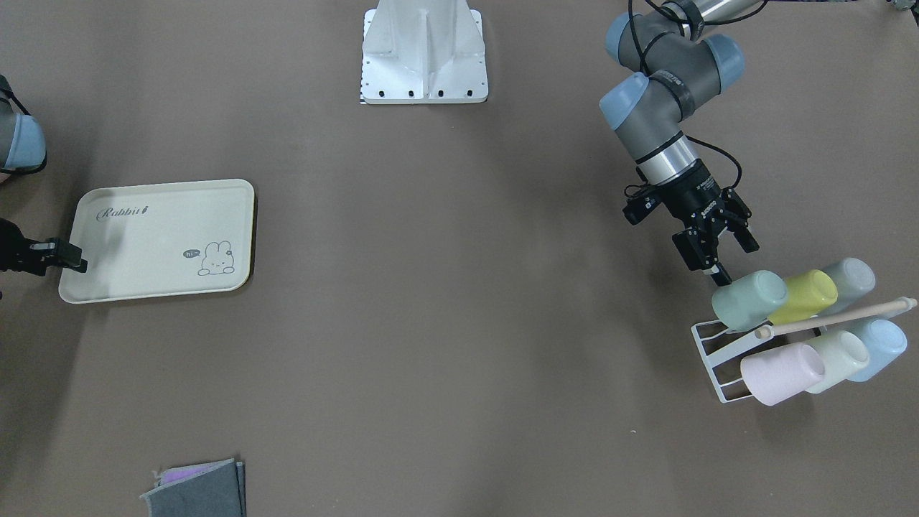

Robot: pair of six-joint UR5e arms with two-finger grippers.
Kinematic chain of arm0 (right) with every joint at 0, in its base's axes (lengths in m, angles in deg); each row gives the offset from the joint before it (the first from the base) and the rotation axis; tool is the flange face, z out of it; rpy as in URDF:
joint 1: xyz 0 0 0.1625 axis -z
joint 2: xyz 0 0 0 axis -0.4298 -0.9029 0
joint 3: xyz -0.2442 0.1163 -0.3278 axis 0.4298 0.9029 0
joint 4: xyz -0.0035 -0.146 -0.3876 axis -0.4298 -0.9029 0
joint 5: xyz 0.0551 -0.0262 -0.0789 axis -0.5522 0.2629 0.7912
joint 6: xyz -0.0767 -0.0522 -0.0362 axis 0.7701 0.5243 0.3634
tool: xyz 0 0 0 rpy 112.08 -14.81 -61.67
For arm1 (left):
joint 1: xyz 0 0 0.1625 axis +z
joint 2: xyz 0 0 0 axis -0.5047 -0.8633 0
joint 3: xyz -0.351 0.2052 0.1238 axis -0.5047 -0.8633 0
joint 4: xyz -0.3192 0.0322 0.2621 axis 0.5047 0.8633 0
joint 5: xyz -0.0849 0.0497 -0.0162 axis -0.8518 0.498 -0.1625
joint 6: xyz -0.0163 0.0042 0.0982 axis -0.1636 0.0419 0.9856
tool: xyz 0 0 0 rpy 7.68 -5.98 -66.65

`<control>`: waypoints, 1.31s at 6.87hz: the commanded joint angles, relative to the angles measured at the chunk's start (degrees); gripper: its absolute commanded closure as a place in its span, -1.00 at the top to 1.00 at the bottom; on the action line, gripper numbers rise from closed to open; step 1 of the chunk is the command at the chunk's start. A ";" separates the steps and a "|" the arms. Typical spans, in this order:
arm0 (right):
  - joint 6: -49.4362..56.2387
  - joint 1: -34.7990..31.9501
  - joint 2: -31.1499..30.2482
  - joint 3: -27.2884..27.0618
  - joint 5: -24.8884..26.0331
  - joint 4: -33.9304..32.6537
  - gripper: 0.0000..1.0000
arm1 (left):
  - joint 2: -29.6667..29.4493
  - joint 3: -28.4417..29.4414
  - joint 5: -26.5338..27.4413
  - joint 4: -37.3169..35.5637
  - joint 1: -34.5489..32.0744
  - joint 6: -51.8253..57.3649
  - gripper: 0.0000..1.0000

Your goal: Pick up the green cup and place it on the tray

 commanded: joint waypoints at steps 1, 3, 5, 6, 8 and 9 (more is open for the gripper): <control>-0.01 0.14 -0.41 0.14 0.02 0.08 0.03 | 0.85 0.81 1.58 0.53 0.05 1.58 0.97; 0.08 0.41 -0.58 0.32 -0.07 0.09 0.03 | 0.85 3.96 3.42 4.72 0.14 2.37 0.97; -0.01 0.58 -0.32 0.06 -0.16 0.09 -0.38 | 0.59 5.46 3.51 8.25 0.23 5.45 0.97; -0.09 0.76 -0.23 0.05 -0.07 0.09 -0.58 | 0.50 5.81 3.51 8.26 0.23 5.46 0.97; 0.08 0.76 -0.58 -0.12 -0.16 0.09 -1.00 | 0.33 7.91 3.60 10.18 0.23 5.46 0.97; 0.26 0.67 -0.58 -0.30 -0.77 0.09 -1.00 | 0.24 9.41 3.60 12.11 0.23 5.54 0.97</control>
